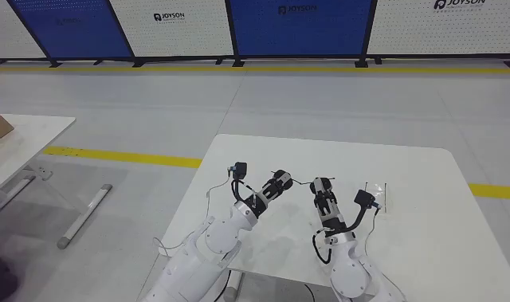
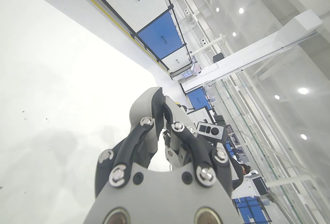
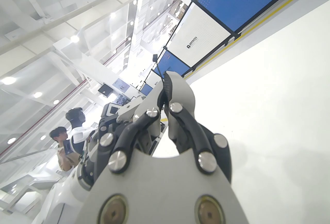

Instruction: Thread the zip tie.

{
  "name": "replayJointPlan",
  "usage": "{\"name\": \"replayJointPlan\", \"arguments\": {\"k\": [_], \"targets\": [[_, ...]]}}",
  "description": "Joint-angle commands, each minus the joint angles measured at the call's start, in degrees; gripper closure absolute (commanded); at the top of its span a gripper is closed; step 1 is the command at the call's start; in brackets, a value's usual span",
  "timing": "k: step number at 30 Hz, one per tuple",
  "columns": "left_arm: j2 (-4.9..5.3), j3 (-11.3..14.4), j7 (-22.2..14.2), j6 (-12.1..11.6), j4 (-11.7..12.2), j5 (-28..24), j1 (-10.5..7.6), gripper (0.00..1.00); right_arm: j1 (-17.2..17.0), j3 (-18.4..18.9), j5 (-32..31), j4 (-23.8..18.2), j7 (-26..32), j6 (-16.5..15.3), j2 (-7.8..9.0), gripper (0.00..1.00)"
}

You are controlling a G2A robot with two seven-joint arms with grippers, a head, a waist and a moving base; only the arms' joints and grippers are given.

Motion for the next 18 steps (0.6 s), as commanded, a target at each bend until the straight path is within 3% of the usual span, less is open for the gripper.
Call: {"name": "replayJointPlan", "arguments": {"k": [1,18], "targets": [[0.0,0.0,0.0,0.0,0.0,0.0,0.0,1.0,0.05,0.04,-0.07,0.13,0.12,-0.05,-0.12,1.0],[0.0,0.0,0.0,0.0,0.0,0.0,0.0,1.0,-0.11,0.25,-1.6,0.84,-0.05,-0.24,-1.25,1.0]]}}
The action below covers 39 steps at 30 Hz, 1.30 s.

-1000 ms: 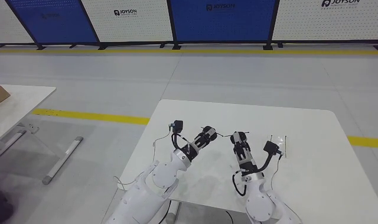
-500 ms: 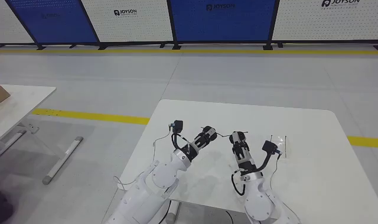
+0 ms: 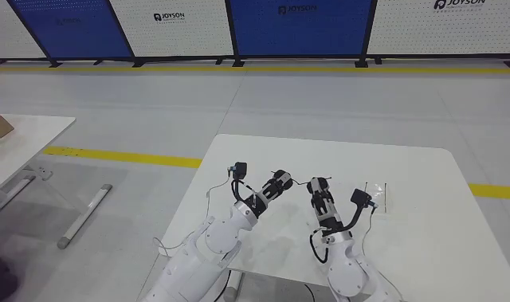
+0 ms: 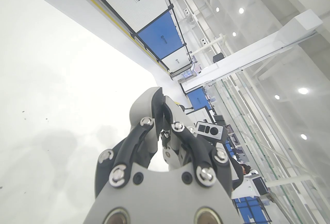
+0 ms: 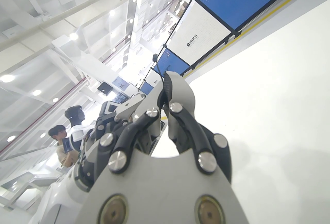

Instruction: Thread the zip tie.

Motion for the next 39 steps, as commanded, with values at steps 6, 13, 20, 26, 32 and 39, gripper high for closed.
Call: {"name": "replayJointPlan", "arguments": {"k": [6,13,20,26,32,39], "targets": [[0.0,0.0,0.0,0.0,0.0,0.0,0.0,1.0,-0.83,0.72,-0.82,-0.43,-0.52,-0.44,-0.21,1.0],[0.0,0.0,0.0,0.0,0.0,0.0,0.0,1.0,-1.57,1.33,-1.64,-0.75,-1.86,-0.51,-0.51,1.0],[0.0,0.0,0.0,0.0,0.0,0.0,0.0,1.0,-2.55,2.06,-2.57,-1.25,-2.38,-0.73,-0.67,1.0],[0.0,0.0,0.0,0.0,0.0,0.0,0.0,1.0,-2.3,1.93,-2.6,-1.1,-1.64,-0.75,-1.04,1.0],[0.0,0.0,0.0,0.0,0.0,0.0,0.0,1.0,-1.68,1.79,-2.63,-0.29,-1.3,-0.36,-1.45,1.0],[0.0,0.0,0.0,0.0,0.0,0.0,0.0,1.0,-1.16,1.66,-2.81,0.54,-1.27,0.0,-1.94,1.0]]}}
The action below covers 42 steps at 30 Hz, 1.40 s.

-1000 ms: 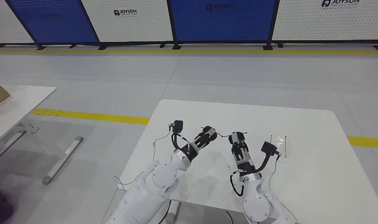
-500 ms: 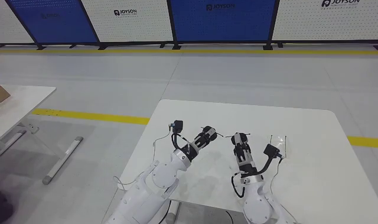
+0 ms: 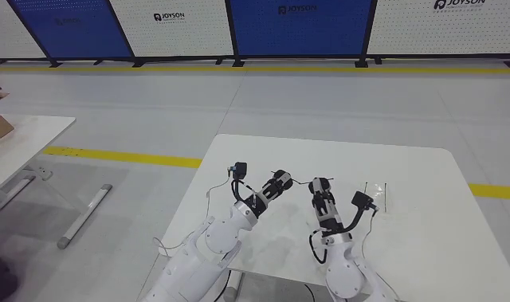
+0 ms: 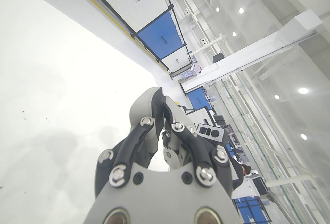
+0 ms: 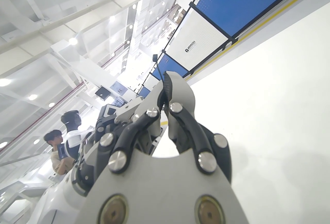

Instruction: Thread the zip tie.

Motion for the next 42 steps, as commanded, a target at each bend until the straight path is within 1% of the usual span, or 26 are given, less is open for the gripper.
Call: {"name": "replayJointPlan", "arguments": {"k": [1,15,21,25,42], "targets": [[0.0,0.0,0.0,0.0,0.0,0.0,0.0,1.0,0.03,0.02,0.01,0.13,-0.14,-0.03,-0.11,1.0],[0.0,0.0,0.0,0.0,0.0,0.0,0.0,1.0,-0.73,0.81,-0.3,0.05,-0.44,-1.11,-0.62,1.0],[0.0,0.0,0.0,0.0,0.0,0.0,0.0,1.0,-1.65,1.6,-0.55,-0.56,-0.72,-1.93,-0.65,1.0],[0.0,0.0,0.0,0.0,0.0,0.0,0.0,1.0,-2.03,1.97,-1.03,-0.78,-0.88,-1.88,-0.71,1.0],[0.0,0.0,0.0,0.0,0.0,0.0,0.0,1.0,-1.67,2.05,-1.55,-0.02,-0.07,-1.98,-1.36,1.0]]}}
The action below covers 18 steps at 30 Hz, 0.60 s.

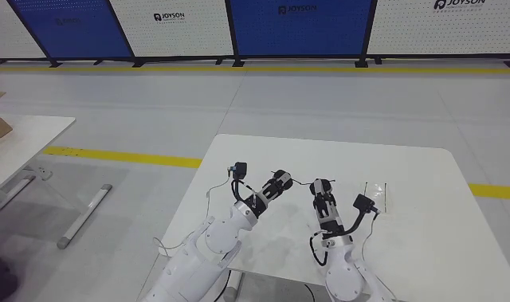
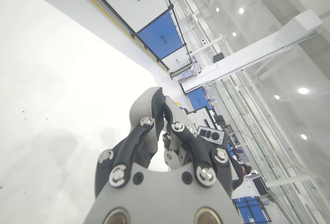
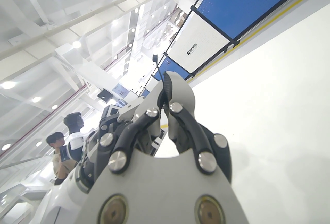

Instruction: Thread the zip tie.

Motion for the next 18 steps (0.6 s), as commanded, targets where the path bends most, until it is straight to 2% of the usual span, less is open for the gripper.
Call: {"name": "replayJointPlan", "arguments": {"k": [1,18], "targets": [[0.0,0.0,0.0,0.0,0.0,0.0,0.0,1.0,0.09,0.02,0.0,0.14,0.02,-0.01,-0.07,1.0],[0.0,0.0,0.0,0.0,0.0,0.0,0.0,1.0,0.64,-0.01,-0.23,0.76,0.01,-0.27,-0.76,1.0]]}}
